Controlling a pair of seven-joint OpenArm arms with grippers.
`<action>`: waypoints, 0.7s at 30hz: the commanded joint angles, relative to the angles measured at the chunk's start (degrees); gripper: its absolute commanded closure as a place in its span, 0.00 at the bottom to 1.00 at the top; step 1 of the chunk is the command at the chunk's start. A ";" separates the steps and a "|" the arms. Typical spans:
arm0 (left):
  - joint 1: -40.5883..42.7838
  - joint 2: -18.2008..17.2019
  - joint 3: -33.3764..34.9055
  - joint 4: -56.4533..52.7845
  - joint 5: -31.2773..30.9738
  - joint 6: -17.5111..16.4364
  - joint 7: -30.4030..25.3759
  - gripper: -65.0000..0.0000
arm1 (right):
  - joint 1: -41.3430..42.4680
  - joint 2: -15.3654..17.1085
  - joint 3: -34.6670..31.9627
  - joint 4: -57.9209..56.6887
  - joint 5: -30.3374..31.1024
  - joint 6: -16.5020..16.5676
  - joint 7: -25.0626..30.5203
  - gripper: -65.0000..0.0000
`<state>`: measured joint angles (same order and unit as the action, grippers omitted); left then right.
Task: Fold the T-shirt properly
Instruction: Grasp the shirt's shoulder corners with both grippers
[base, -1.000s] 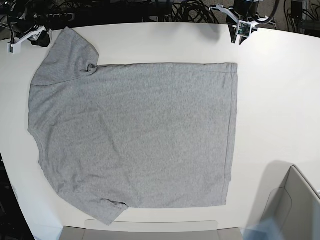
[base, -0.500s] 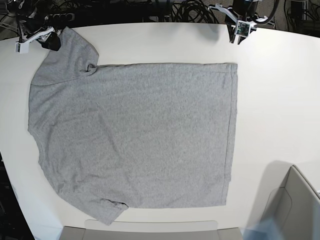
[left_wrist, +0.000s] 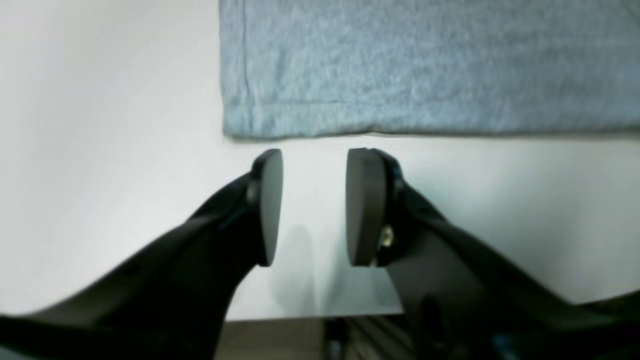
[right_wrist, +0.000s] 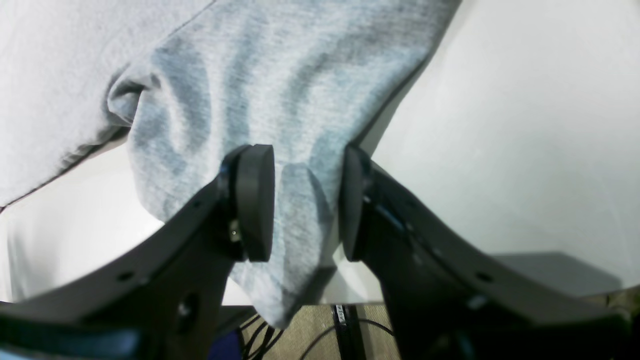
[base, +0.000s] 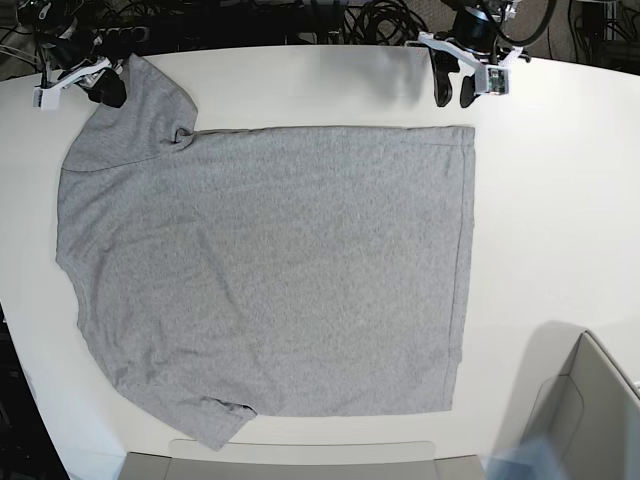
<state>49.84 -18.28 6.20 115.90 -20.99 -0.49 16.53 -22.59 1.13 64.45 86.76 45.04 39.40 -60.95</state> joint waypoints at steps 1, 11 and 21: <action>-1.27 -2.95 -0.44 0.98 -8.33 0.10 -1.28 0.64 | -0.66 0.24 0.13 -0.56 -4.03 0.60 -3.36 0.67; -10.24 -9.28 -4.48 -3.32 -35.40 0.10 4.34 0.63 | -1.37 0.24 0.04 -0.74 -4.03 0.60 -3.36 0.67; -15.34 -9.10 -6.42 -14.05 -40.24 -2.37 8.56 0.63 | -1.63 0.32 0.04 -0.74 -4.11 0.60 -3.36 0.67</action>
<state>34.92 -26.81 -0.12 102.10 -60.99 -0.80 25.69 -23.18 1.28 64.60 86.26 45.32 39.40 -59.99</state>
